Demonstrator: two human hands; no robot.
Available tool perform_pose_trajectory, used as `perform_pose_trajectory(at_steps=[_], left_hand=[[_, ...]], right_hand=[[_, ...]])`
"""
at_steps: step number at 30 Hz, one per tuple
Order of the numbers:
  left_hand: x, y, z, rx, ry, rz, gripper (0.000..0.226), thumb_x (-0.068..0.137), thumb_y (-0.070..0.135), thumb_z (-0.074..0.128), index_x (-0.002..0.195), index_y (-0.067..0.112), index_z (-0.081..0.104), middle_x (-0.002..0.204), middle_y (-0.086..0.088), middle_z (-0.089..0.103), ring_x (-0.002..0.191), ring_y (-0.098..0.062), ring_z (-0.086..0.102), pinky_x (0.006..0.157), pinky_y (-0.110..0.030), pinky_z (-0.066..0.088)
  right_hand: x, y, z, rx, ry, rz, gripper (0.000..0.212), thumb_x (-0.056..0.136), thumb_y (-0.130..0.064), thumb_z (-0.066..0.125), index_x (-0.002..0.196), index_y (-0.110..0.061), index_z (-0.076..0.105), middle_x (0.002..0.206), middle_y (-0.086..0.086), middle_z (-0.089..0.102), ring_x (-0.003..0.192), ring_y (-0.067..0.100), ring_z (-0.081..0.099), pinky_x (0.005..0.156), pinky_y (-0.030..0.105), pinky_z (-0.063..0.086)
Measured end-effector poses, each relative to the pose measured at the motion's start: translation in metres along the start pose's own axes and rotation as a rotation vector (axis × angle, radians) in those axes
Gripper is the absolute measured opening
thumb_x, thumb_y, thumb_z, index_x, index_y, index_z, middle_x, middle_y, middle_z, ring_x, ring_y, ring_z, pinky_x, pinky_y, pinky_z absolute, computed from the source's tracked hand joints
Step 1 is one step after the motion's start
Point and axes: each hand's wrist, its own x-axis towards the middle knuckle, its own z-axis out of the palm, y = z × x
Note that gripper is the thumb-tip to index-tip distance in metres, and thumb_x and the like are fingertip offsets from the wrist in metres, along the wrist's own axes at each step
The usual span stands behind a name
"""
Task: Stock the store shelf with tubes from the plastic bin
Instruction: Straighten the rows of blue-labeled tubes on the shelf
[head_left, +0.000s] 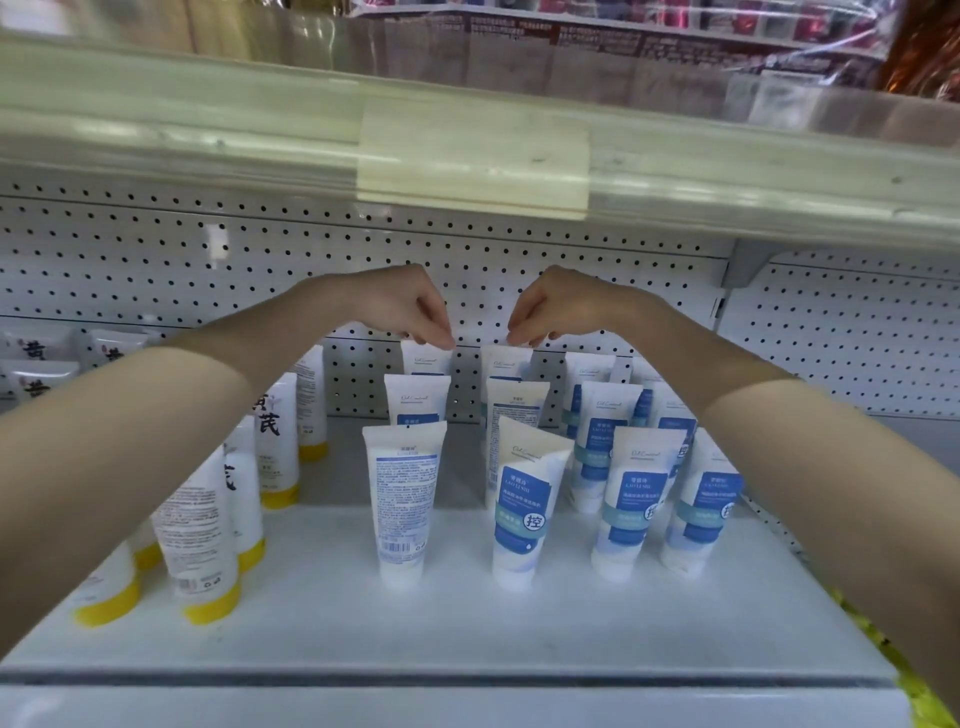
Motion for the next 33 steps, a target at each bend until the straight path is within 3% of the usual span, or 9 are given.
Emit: perform_pose_trajectory(at_steps=[3, 6, 9, 15, 20, 23, 26, 29, 33], left_hand=[[-0.013, 0.005, 0.003, -0.008, -0.11, -0.035, 0.018, 0.077, 0.033, 0.074, 0.086, 0.016, 0.075, 0.073, 0.011, 0.07, 0.071, -0.003, 0.062, 0.067, -0.019, 0.049], [-0.021, 0.006, 0.008, 0.009, -0.13, -0.066, 0.023, 0.075, 0.034, 0.075, 0.087, 0.015, 0.075, 0.078, 0.005, 0.071, 0.068, -0.003, 0.061, 0.066, -0.017, 0.048], [-0.027, 0.007, 0.012, 0.026, -0.134, -0.06, 0.024, 0.075, 0.032, 0.076, 0.087, 0.012, 0.075, 0.078, -0.004, 0.069, 0.062, -0.005, 0.055, 0.066, -0.018, 0.046], [-0.03, 0.008, 0.017, 0.054, -0.092, -0.046, 0.019, 0.077, 0.02, 0.075, 0.092, 0.01, 0.074, 0.097, -0.01, 0.072, 0.083, -0.019, 0.062, 0.084, -0.033, 0.052], [-0.03, 0.008, 0.019, 0.073, -0.082, -0.047, 0.02, 0.076, 0.021, 0.076, 0.093, 0.012, 0.073, 0.098, -0.006, 0.072, 0.089, -0.022, 0.065, 0.092, -0.038, 0.05], [-0.03, 0.009, 0.019, 0.084, -0.079, -0.043, 0.021, 0.077, 0.023, 0.076, 0.095, 0.012, 0.073, 0.097, -0.002, 0.072, 0.097, -0.024, 0.065, 0.094, -0.038, 0.05], [-0.03, 0.008, 0.019, 0.085, -0.092, -0.046, 0.019, 0.076, 0.024, 0.076, 0.092, 0.014, 0.073, 0.095, -0.003, 0.072, 0.09, -0.021, 0.065, 0.091, -0.037, 0.05], [-0.03, 0.006, 0.018, 0.102, -0.116, -0.063, 0.014, 0.074, 0.027, 0.077, 0.084, 0.018, 0.073, 0.088, -0.002, 0.072, 0.077, -0.016, 0.058, 0.077, -0.03, 0.049], [-0.031, 0.005, 0.022, 0.123, -0.139, -0.084, 0.008, 0.071, 0.026, 0.079, 0.071, 0.026, 0.071, 0.067, 0.012, 0.064, 0.067, -0.011, 0.053, 0.068, -0.025, 0.043]], right_hand=[[-0.016, -0.007, -0.001, 0.066, -0.097, 0.006, 0.023, 0.08, -0.03, 0.072, 0.095, -0.013, 0.073, 0.084, -0.005, 0.071, 0.081, 0.009, 0.067, 0.075, 0.02, 0.054], [-0.028, -0.011, 0.005, 0.069, -0.179, 0.008, 0.023, 0.077, -0.032, 0.075, 0.094, -0.017, 0.074, 0.084, -0.007, 0.072, 0.079, 0.006, 0.068, 0.077, 0.021, 0.054], [-0.032, -0.016, 0.014, 0.06, -0.189, 0.016, 0.017, 0.075, -0.029, 0.077, 0.088, -0.02, 0.073, 0.083, -0.006, 0.069, 0.073, 0.006, 0.062, 0.07, 0.019, 0.052], [-0.03, -0.021, 0.029, -0.052, -0.077, 0.023, 0.016, 0.078, -0.014, 0.072, 0.094, -0.014, 0.069, 0.073, -0.002, 0.062, 0.06, 0.007, 0.055, 0.055, 0.015, 0.043], [-0.028, -0.019, 0.035, -0.011, -0.024, 0.025, 0.034, 0.077, -0.005, 0.07, 0.11, -0.013, 0.064, 0.092, 0.014, 0.068, 0.06, 0.012, 0.059, 0.057, 0.018, 0.051], [-0.028, -0.019, 0.034, 0.015, -0.023, 0.039, 0.025, 0.079, -0.006, 0.069, 0.103, -0.01, 0.067, 0.091, 0.009, 0.069, 0.06, 0.009, 0.064, 0.054, 0.014, 0.05], [-0.029, -0.02, 0.032, 0.081, -0.054, 0.087, 0.016, 0.082, -0.008, 0.066, 0.096, 0.001, 0.07, 0.073, 0.006, 0.07, 0.06, 0.009, 0.068, 0.058, 0.015, 0.054], [-0.03, -0.02, 0.029, 0.169, -0.141, 0.127, 0.016, 0.084, 0.001, 0.059, 0.098, 0.004, 0.067, 0.083, 0.009, 0.072, 0.077, 0.015, 0.071, 0.076, 0.021, 0.056], [-0.034, -0.024, 0.024, -0.013, -0.209, 0.087, 0.018, 0.075, -0.008, 0.074, 0.093, -0.011, 0.069, 0.082, -0.003, 0.069, 0.074, 0.008, 0.065, 0.066, 0.015, 0.051]])
